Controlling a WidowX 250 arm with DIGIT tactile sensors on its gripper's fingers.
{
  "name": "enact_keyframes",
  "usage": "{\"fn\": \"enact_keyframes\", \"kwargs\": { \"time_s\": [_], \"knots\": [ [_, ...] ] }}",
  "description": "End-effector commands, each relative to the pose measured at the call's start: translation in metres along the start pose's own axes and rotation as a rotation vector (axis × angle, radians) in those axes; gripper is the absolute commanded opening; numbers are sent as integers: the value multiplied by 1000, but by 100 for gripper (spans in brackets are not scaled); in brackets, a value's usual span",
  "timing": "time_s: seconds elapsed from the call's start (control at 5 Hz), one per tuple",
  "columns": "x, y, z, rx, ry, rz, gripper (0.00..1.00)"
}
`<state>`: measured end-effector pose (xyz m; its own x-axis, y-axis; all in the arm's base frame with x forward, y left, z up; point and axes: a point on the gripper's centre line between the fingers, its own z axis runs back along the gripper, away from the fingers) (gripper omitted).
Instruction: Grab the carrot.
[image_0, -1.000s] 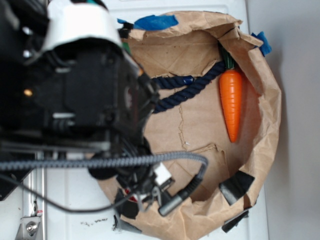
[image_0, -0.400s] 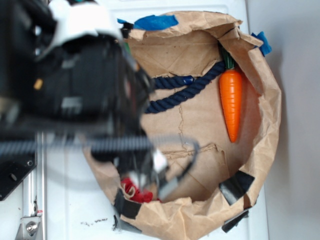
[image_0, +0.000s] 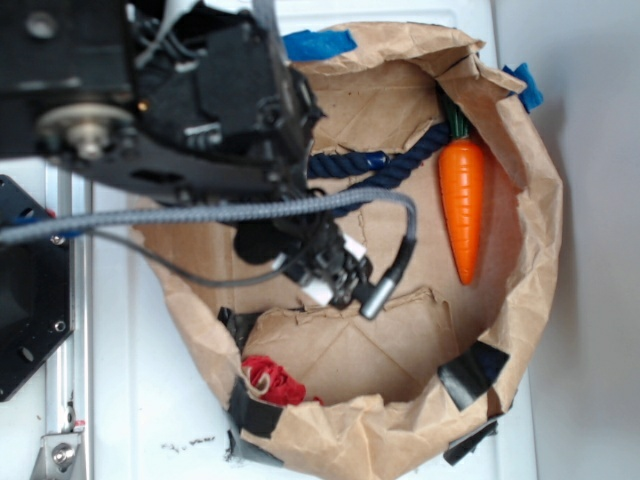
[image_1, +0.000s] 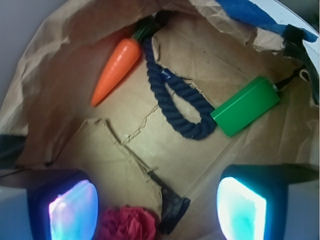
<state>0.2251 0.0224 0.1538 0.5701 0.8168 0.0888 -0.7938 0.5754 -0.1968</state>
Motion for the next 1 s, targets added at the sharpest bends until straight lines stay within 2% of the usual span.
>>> {"fn": "enact_keyframes", "kwargs": {
  "time_s": [0.0, 0.2, 0.8],
  "knots": [
    [23, -10, -27, 34, -31, 114, 100],
    [24, -12, -43, 53, -27, 131, 100],
    [35, -19, -76, 49, -29, 196, 100]
  ]
}}
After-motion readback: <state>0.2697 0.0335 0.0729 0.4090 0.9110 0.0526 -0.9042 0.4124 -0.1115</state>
